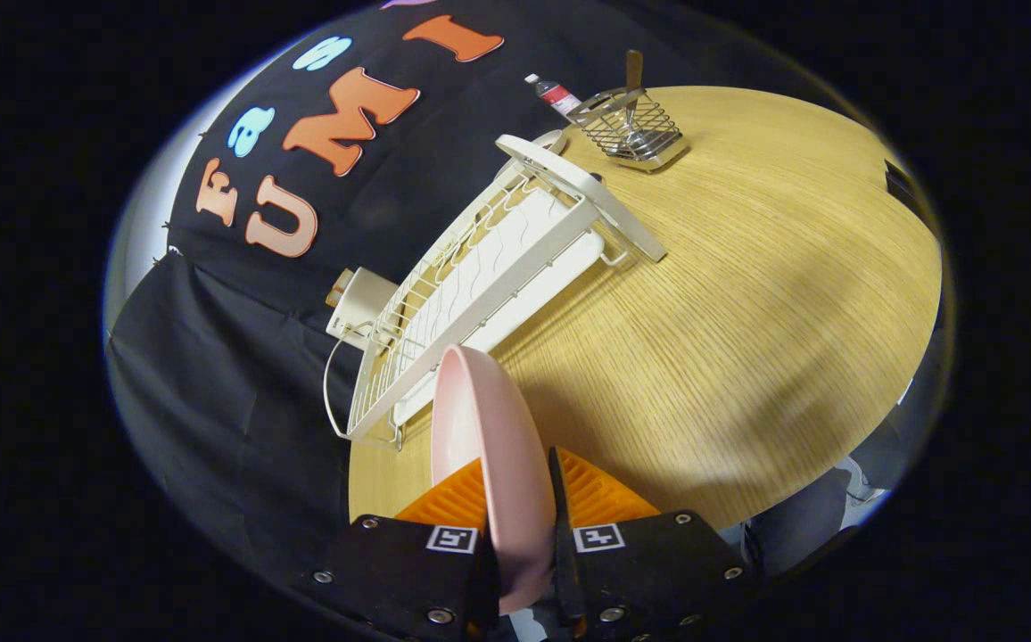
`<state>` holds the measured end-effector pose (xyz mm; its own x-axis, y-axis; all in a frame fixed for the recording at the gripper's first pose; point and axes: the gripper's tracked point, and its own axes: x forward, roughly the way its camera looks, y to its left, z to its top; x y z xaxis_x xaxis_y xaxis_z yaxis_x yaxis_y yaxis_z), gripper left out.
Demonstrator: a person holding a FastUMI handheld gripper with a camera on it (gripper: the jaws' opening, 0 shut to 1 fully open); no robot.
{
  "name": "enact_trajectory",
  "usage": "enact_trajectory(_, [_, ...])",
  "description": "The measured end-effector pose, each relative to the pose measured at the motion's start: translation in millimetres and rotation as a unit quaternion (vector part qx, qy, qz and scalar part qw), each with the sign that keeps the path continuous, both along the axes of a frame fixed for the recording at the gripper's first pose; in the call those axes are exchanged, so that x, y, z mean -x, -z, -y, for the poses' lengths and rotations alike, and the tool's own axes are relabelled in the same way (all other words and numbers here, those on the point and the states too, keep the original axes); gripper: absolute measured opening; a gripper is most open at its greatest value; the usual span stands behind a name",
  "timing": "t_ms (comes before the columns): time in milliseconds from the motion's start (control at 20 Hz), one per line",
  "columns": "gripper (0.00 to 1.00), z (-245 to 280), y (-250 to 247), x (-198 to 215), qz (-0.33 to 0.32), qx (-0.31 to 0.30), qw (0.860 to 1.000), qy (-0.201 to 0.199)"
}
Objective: Take the plate from the dish rack, then take the spoon from the basket and place it into the plate.
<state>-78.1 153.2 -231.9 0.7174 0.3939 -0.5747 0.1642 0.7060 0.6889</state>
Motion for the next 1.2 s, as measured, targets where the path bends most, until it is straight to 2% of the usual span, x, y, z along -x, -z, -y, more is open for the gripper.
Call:
enact_trajectory(300, [0.30,18,10,-9,-0.020,0.017,0.999,0.019])
enact_trajectory(500, [0.38,28,5,-15,-0.013,0.026,0.999,0.027])
enact_trajectory(550, [0.45,30,3,-16,-0.007,0.030,0.999,0.027])
enact_trajectory(650, [0.51,36,-3,-17,0.006,0.043,0.999,0.024])
enact_trajectory(800, [0.66,61,-9,-27,0.031,0.099,0.994,0.030])
enact_trajectory(1000, [0.84,115,-28,-46,0.076,0.201,0.975,0.054])
enact_trajectory(1150, [0.98,161,-50,-68,0.123,0.274,0.950,0.083])
enact_trajectory(1200, [0.98,175,-59,-77,0.139,0.294,0.941,0.092])
